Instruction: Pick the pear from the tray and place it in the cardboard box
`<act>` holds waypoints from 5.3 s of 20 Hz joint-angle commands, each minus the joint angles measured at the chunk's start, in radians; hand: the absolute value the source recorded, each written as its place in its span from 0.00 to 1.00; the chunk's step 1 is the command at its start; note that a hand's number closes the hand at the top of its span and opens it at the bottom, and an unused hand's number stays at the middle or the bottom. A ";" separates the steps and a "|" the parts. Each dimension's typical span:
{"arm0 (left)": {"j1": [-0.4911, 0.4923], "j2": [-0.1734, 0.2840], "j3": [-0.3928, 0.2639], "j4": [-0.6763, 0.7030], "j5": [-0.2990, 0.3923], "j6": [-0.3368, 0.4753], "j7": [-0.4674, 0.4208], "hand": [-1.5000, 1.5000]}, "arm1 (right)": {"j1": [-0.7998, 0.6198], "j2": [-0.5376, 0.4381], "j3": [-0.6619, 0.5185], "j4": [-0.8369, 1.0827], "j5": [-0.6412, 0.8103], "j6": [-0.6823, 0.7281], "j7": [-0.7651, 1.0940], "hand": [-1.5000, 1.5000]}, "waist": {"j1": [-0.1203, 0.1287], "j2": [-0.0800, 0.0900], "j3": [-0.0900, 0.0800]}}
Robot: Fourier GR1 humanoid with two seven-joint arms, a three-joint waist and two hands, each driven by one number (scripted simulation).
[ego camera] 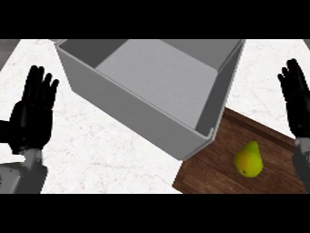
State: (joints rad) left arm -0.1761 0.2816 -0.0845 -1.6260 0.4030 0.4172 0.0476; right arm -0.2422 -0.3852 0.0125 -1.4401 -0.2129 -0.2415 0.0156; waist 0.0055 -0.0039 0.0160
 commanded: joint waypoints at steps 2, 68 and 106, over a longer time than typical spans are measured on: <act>0.077 0.070 -0.052 0.012 -0.100 -0.023 0.009 0.50 | -0.013 0.056 -0.082 -0.025 -0.016 -0.121 0.005 0.00 | -0.003 0.002 -0.016; 0.195 0.155 -0.027 -0.010 -0.353 -0.217 0.110 0.50 | 0.198 -0.158 0.284 -0.369 0.285 0.065 1.290 0.00 | 0.001 0.002 -0.016; 0.155 0.024 -0.048 0.101 -0.476 -0.244 0.024 0.50 | -0.002 -0.281 0.341 -0.172 0.673 0.281 0.736 1.00 | 0.077 0.025 -0.013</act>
State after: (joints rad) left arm -0.0090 0.3089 -0.1127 -1.5263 -0.0663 0.1873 0.0751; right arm -0.1490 -0.5658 0.3004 -1.6619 0.4093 -0.0573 0.9367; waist 0.0304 0.0020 -0.0067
